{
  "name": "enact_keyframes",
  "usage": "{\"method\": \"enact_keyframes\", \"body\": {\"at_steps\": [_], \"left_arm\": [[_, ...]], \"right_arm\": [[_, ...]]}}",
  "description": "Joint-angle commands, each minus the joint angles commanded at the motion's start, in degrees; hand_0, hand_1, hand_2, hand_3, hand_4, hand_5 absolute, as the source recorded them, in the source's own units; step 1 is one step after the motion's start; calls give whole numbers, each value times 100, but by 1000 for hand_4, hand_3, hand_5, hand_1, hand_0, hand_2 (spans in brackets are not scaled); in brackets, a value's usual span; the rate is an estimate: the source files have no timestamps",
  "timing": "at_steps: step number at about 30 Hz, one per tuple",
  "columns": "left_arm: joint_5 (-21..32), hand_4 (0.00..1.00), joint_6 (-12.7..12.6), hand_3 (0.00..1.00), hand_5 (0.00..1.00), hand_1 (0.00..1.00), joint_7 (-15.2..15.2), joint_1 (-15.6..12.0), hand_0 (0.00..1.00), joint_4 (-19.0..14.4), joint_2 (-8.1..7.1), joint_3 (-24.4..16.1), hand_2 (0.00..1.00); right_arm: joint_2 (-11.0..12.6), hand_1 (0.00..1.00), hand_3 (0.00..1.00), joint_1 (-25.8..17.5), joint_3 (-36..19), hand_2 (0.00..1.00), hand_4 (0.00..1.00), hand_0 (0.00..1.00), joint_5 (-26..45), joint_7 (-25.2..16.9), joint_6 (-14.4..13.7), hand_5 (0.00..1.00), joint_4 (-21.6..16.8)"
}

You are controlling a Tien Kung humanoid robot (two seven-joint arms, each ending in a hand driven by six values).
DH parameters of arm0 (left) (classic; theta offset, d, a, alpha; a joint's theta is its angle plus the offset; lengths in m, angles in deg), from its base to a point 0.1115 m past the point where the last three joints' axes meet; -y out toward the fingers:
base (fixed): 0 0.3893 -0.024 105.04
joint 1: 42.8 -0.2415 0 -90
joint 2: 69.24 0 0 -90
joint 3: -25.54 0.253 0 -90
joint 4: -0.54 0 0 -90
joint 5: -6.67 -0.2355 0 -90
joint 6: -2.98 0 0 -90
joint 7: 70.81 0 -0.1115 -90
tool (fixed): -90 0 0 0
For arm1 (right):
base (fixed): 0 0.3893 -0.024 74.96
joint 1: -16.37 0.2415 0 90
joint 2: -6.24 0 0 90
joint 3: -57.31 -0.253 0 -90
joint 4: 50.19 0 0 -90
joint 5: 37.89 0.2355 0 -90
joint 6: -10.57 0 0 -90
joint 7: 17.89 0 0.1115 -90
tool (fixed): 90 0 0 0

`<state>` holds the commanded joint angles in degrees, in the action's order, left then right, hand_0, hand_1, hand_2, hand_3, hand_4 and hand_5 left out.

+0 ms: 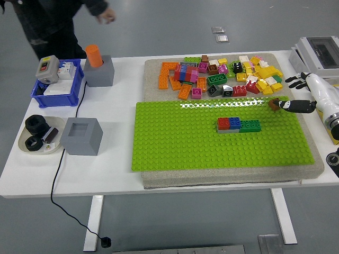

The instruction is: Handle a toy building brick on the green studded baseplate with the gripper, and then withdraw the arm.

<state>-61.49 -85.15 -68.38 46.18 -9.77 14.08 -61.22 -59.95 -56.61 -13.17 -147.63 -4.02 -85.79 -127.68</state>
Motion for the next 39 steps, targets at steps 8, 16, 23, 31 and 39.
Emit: {"method": "enact_keyframes", "body": {"at_steps": [8, 16, 23, 31, 39], "left_arm": [[-23, 751, -1, 595, 195, 616, 3, 40, 596, 0, -22, -24, 541], [0, 750, -1, 596, 193, 616, 9, 66, 596, 0, -30, -1, 541], [16, 751, -2, 596, 194, 616, 14, 79, 596, 0, -44, 14, 541], [8, 750, 3, 595, 194, 616, 15, 98, 596, 0, -53, 24, 540], [18, 749, 4, 595, 195, 616, 17, 106, 596, 0, -54, 35, 540]], "right_arm": [[401, 763, 676, 747, 891, 798, 723, 819, -274, 9, 57, 5, 721], [524, 798, 696, 1496, 1899, 854, 567, 820, -563, -42, 156, 2, 1447], [548, 819, 715, 1984, 2767, 884, 506, 820, -922, -133, 131, 2, 1889], [430, 837, 784, 2285, 3544, 918, 497, 828, -1040, -166, 169, 2, 2292], [334, 869, 920, 2411, 3741, 944, 478, 838, -1192, -63, 197, 2, 2447]]}}
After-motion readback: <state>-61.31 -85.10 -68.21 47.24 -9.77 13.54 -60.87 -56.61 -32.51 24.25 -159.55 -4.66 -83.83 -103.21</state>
